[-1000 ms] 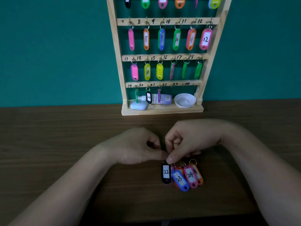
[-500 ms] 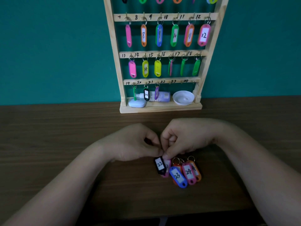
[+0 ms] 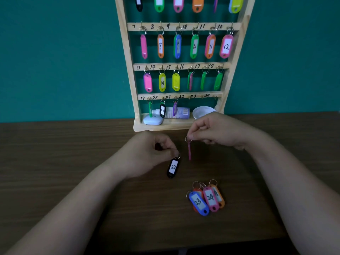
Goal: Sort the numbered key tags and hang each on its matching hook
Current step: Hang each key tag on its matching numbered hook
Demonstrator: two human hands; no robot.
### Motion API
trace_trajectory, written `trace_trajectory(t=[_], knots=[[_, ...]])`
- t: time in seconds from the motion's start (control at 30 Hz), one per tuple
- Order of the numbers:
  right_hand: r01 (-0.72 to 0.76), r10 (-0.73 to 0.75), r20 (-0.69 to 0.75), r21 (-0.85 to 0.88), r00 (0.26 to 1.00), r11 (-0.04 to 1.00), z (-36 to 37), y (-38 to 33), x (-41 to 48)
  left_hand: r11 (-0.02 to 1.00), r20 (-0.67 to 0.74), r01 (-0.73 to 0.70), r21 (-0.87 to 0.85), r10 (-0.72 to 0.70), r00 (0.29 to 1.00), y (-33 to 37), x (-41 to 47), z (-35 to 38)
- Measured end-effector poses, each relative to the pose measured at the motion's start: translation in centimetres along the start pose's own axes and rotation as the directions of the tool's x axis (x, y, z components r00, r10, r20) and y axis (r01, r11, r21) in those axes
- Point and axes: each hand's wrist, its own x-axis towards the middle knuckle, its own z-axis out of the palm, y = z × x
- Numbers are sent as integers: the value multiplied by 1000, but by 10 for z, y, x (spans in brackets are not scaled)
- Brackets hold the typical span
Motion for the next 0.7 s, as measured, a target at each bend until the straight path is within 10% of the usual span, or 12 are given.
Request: trace_trajectory(t=[0.27,0.7], knots=[[77,8,-525,140,851,987,3,13,25,995,-65,-49,87,55,996,8,9,5],[303,-141,-762,76,632,950,13,6,51,984,-90,-108,145,122,988,22,25,10]])
